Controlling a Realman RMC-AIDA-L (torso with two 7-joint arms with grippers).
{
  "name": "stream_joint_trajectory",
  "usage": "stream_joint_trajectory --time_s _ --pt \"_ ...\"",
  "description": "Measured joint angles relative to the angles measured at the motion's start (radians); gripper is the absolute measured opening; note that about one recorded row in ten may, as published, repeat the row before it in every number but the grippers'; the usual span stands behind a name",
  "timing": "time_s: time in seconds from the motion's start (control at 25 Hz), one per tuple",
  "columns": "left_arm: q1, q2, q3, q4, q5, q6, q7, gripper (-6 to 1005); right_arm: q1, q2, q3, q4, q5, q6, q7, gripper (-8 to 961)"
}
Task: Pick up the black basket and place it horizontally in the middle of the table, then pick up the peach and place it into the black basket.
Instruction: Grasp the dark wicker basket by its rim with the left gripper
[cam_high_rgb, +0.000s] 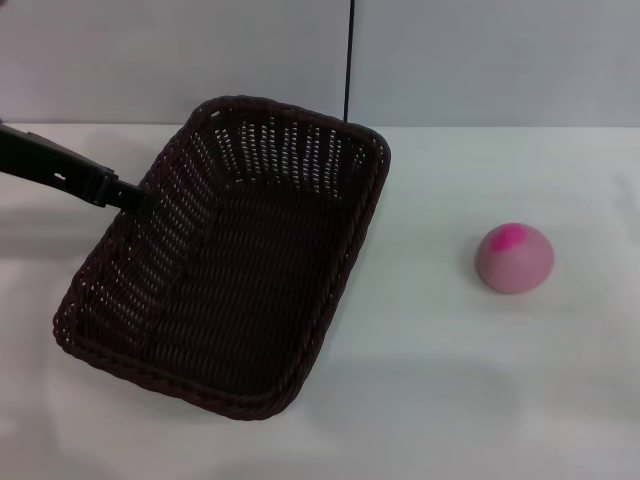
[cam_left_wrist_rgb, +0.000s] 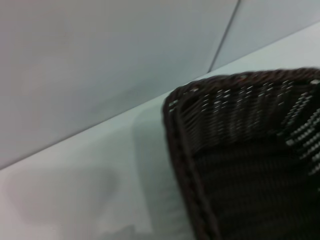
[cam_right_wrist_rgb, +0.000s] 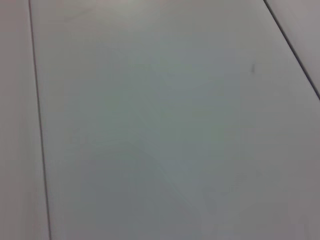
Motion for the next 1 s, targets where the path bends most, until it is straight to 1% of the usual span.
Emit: stream_joint_trajectory --time_s 0.04,0.16,0.2,0.28,0.36,0.44,0.48,0.6,0.88,1.0 --pt "-0.01 -0.001 0.021 -0.003 0.04 -0.009 -0.012 675 0.0 0.0 0.006 0.0 0.0 0.0 0.0 638" --pt "-0.022 -0.002 0.066 -0.005 0.1 -0.03 -0.036 675 0.0 0.002 0.011 0.0 0.0 0.0 0.0 638" --pt "-0.027 -0.002 0.099 -0.007 0.144 -0.048 -0.054 675 0.0 0.002 0.013 0.0 0.0 0.0 0.0 638" --pt "-0.029 -0.002 0.108 -0.008 0.154 -0.053 -0.059 675 0.0 0.002 0.013 0.0 0.0 0.0 0.0 638" --pt "-0.043 -0.003 0.129 -0.03 0.178 -0.056 -0.071 675 0.002 0.003 0.013 0.0 0.0 0.002 0.0 638" --pt "-0.067 -0.003 0.153 -0.085 0.208 -0.046 -0.092 674 0.005 0.003 0.013 0.0 0.0 0.006 0.0 638" --pt "-0.067 -0.003 0.153 -0.085 0.208 -0.046 -0.092 674 0.006 0.003 0.013 0.0 0.0 0.007 0.0 638" --pt "-0.097 -0.003 0.181 -0.143 0.229 -0.036 -0.109 671 0.008 0.003 0.014 0.0 0.0 0.008 0.0 638" --pt "-0.121 -0.004 0.201 -0.163 0.228 -0.031 -0.119 662 0.009 0.003 0.014 0.0 0.0 0.01 -0.001 637" --pt "-0.146 -0.004 0.21 -0.213 0.228 -0.034 -0.126 658 0.009 0.003 0.014 0.0 0.0 0.014 -0.003 637"
